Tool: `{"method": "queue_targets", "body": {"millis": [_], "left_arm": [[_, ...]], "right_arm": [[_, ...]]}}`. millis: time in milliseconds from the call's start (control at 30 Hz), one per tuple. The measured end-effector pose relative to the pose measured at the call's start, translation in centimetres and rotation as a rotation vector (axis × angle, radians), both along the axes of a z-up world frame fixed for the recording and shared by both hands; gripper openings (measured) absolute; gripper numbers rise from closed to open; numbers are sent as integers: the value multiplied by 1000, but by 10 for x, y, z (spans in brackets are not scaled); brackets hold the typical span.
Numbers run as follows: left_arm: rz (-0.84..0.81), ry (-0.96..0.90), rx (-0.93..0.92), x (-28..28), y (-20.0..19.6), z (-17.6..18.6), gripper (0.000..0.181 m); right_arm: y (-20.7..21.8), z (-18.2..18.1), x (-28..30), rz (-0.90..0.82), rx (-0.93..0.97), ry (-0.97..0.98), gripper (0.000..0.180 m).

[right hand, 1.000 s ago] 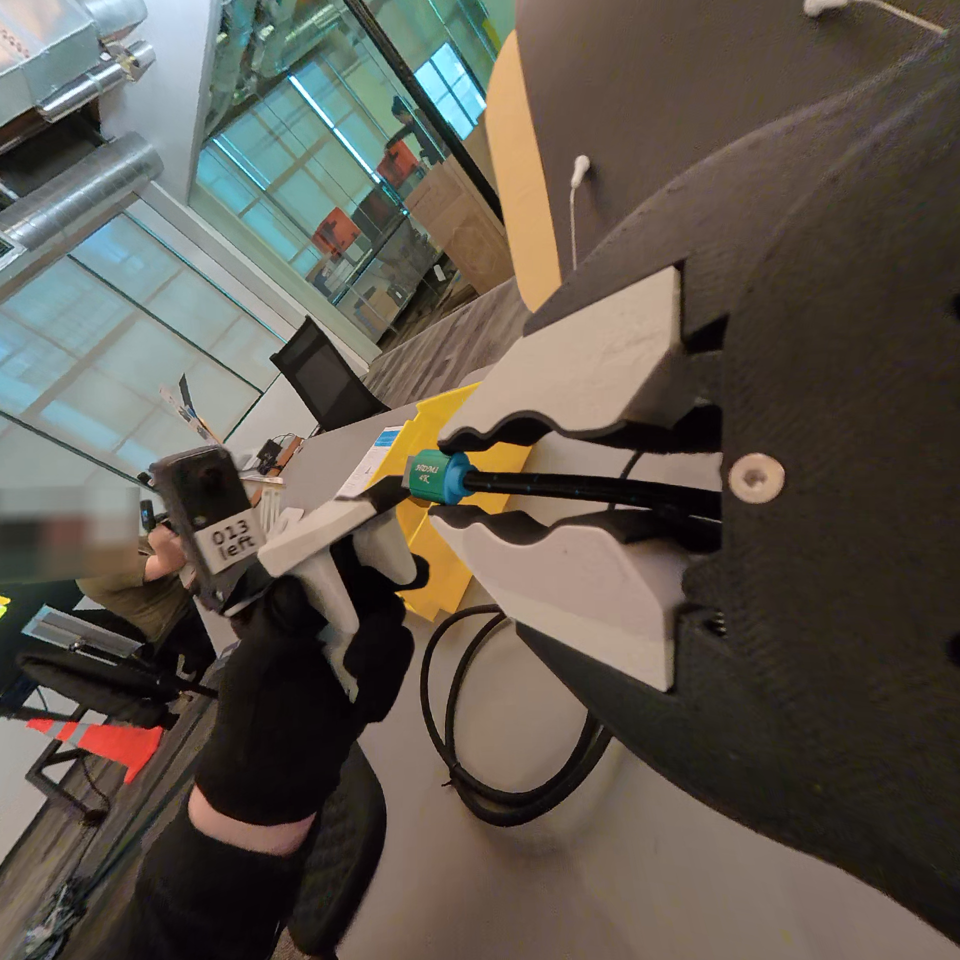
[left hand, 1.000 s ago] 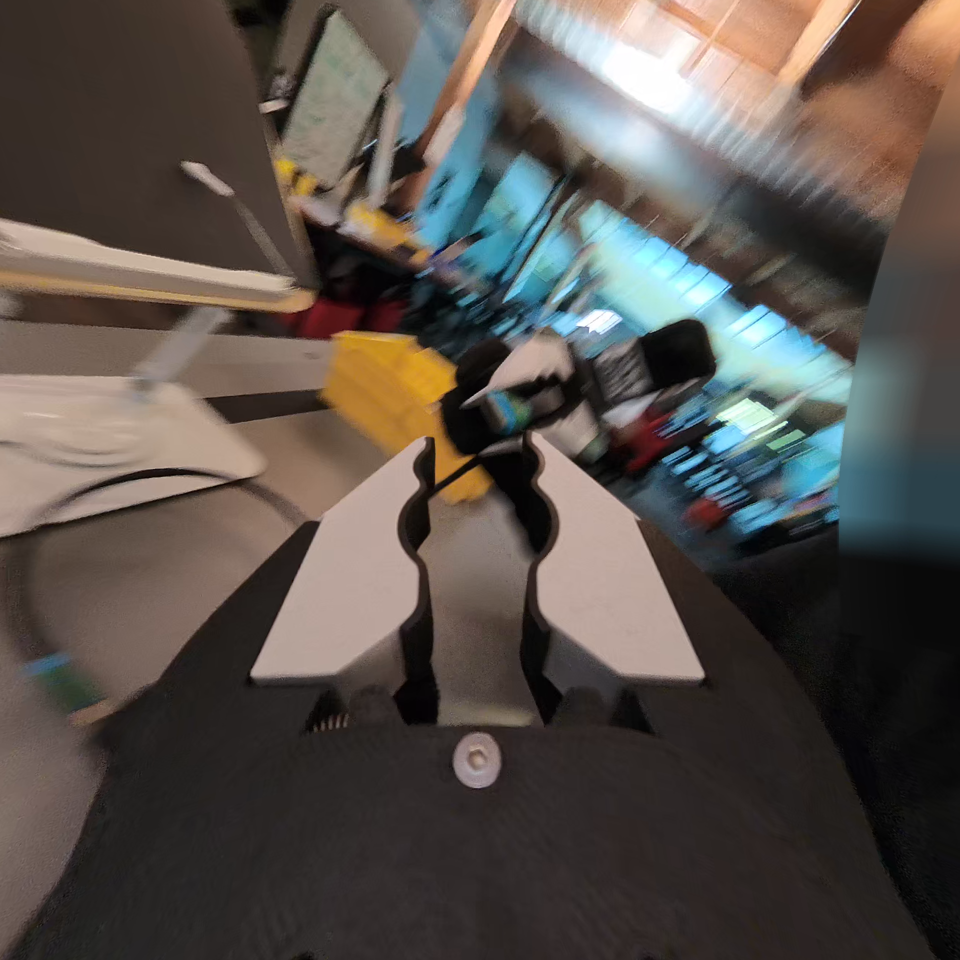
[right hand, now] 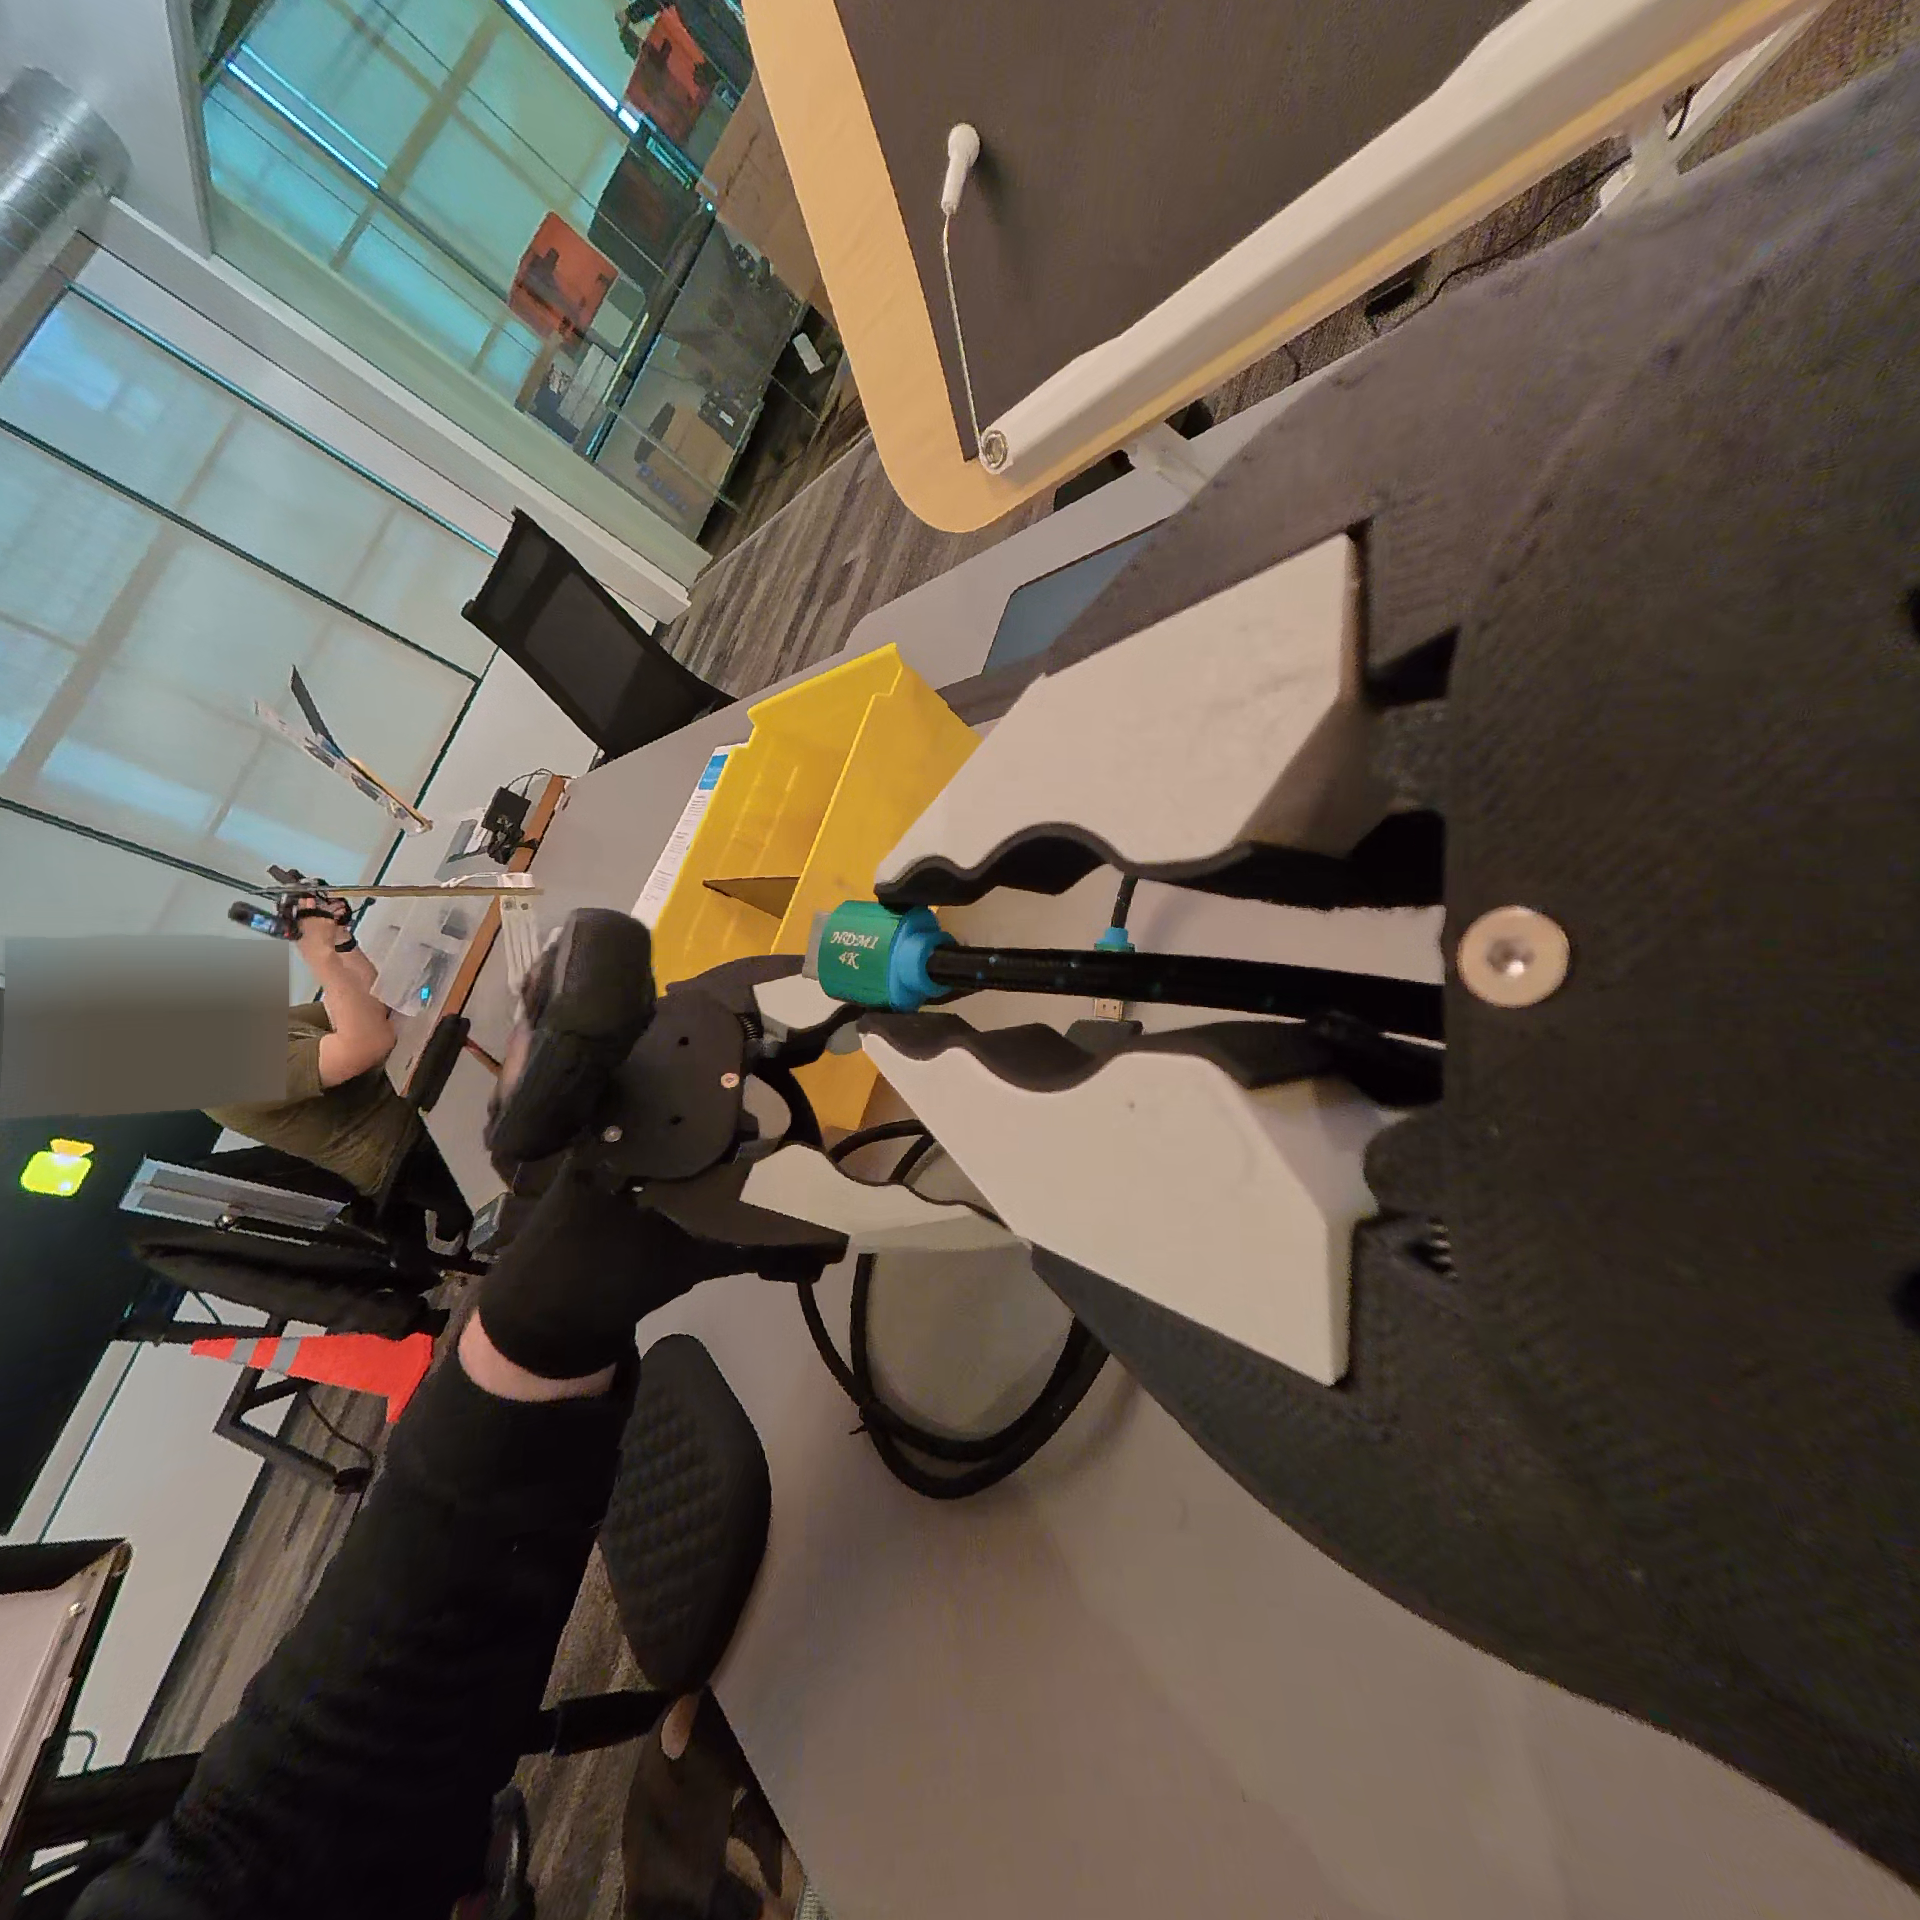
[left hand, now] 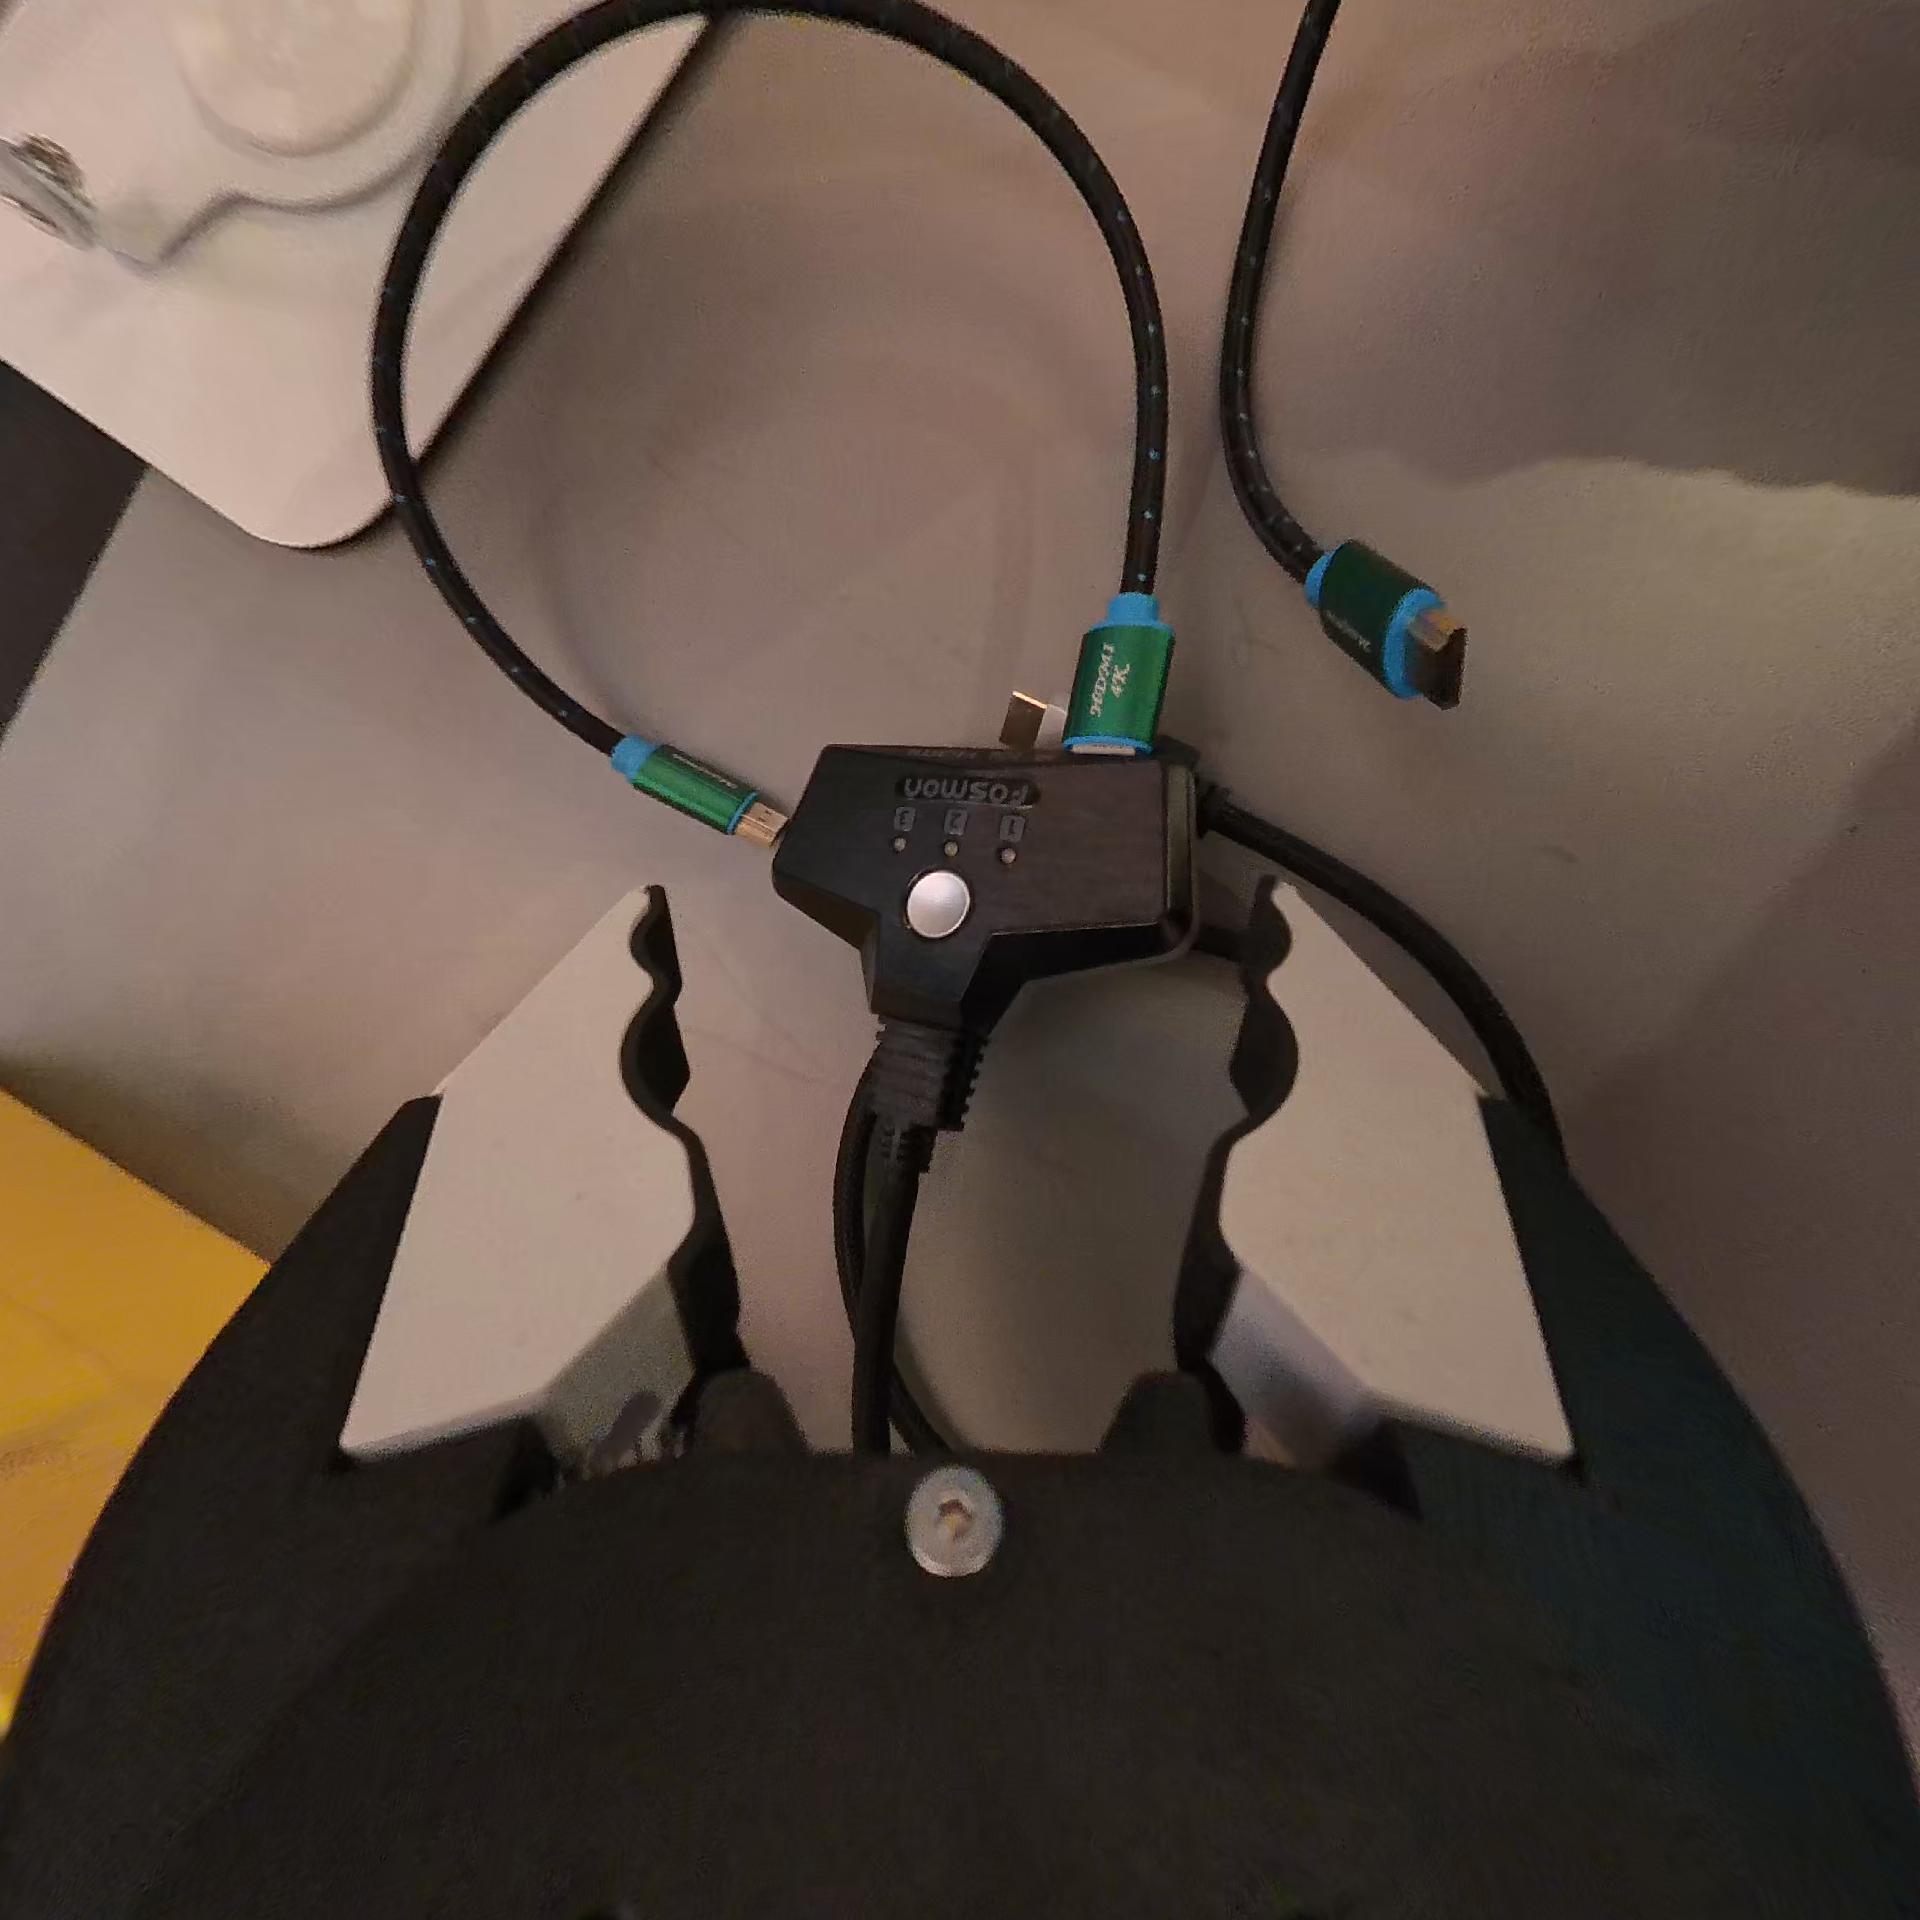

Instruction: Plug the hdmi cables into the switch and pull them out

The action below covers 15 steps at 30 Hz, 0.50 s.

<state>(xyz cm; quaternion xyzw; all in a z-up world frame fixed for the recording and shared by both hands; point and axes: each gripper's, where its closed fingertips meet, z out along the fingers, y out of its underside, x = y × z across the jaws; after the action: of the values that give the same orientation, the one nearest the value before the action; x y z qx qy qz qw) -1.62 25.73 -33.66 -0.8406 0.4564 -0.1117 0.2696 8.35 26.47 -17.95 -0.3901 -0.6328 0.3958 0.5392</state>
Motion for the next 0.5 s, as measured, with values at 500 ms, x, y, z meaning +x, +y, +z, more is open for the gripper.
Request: {"method": "queue_targets", "body": {"millis": [500], "left_arm": [[1,53,-321,-2,-6,-48,90]], "right_arm": [[4,-6,0,-1,-21,-6,19]]}}
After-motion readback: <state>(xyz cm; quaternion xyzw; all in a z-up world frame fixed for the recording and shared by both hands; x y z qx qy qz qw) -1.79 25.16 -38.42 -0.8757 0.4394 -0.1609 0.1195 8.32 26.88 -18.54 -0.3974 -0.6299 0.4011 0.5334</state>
